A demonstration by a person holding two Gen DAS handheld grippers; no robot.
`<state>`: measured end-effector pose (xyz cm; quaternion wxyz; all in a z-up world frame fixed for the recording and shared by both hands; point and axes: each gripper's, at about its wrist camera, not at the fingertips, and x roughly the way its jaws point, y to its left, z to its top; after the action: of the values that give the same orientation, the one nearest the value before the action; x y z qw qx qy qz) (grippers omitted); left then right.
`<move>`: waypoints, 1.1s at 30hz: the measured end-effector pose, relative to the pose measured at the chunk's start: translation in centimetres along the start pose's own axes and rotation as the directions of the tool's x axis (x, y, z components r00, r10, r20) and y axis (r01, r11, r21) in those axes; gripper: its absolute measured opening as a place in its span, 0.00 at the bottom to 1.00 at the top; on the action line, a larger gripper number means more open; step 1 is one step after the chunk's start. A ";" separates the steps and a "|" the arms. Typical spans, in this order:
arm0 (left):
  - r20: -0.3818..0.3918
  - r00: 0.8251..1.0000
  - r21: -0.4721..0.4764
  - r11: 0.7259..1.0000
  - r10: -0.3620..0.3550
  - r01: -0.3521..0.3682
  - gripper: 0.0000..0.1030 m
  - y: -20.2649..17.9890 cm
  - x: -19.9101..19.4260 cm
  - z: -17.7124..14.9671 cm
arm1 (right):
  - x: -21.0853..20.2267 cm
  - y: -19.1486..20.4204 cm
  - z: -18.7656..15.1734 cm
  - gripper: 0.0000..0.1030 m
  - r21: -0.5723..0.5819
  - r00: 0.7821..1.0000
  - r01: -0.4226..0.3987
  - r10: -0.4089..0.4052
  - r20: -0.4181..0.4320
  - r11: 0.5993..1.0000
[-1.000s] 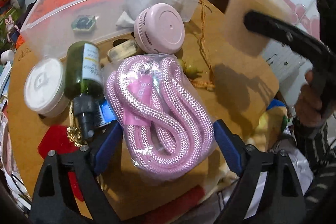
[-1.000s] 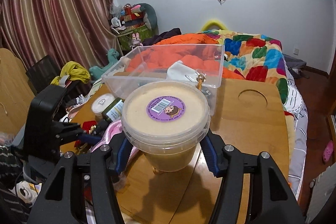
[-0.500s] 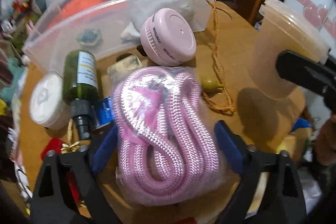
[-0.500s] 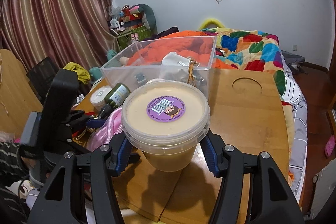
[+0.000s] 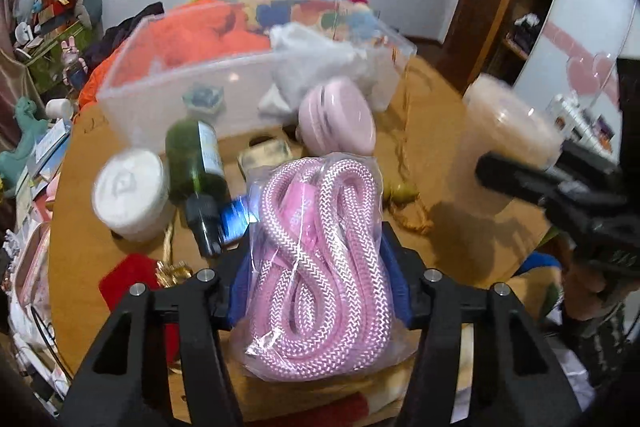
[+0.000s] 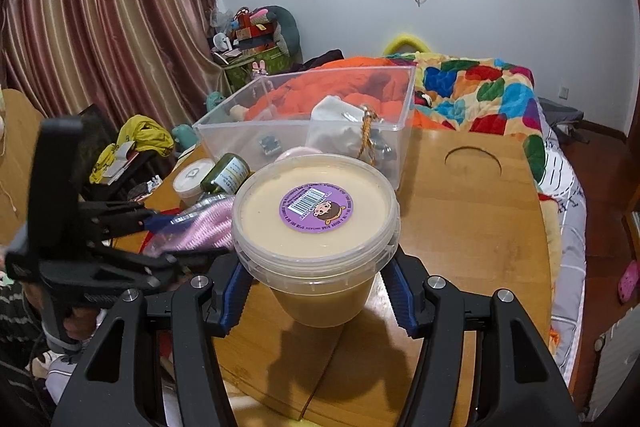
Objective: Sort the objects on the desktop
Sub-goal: 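Lower the cream tub into the clear box with right tool while left carries rope bag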
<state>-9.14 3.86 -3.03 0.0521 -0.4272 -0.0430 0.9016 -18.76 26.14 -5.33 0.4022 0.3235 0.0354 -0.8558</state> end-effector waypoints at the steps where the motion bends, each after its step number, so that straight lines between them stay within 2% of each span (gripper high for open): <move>1: 0.007 1.000 -0.002 1.000 -0.002 0.002 0.54 0.2 -0.1 0.2 | 0.0 0.1 0.2 0.54 -0.004 1.000 0.005 -0.005 0.003 1.000; 2: 0.013 1.000 -0.001 1.000 -0.002 0.002 0.54 0.2 -0.1 -0.3 | -0.1 0.3 0.4 0.54 -0.008 1.000 0.011 -0.011 0.006 1.000; 5: 0.042 0.999 0.003 1.000 -0.024 0.024 0.54 -0.1 -0.2 0.7 | -0.1 0.7 0.9 0.54 -0.026 1.000 0.028 -0.028 0.007 0.999; 10: 0.093 0.994 -0.009 0.998 -0.064 0.065 0.54 1.2 -2.2 1.8 | 0.1 1.3 2.2 0.54 -0.053 0.998 0.062 -0.061 0.008 0.997; 18: 0.167 0.984 0.010 0.998 -0.064 0.063 0.54 3.4 -4.5 4.8 | 1.4 1.5 4.9 0.54 -0.040 0.997 0.075 -0.075 0.007 0.996; 27: 0.205 0.975 -0.011 0.996 -0.083 0.087 0.54 6.6 -4.5 7.8 | 3.2 1.7 8.1 0.54 -0.054 0.995 0.100 -0.099 0.029 0.994; 33: 0.204 0.975 -0.007 0.996 -0.090 0.094 0.54 7.7 -3.4 9.3 | 4.8 1.9 10.2 0.54 -0.075 0.994 0.099 -0.096 0.045 0.992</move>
<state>-14.60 -4.56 4.50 0.0855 -0.3308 -0.0755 0.9368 -24.95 18.40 0.28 0.3728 0.2878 0.0758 -0.8789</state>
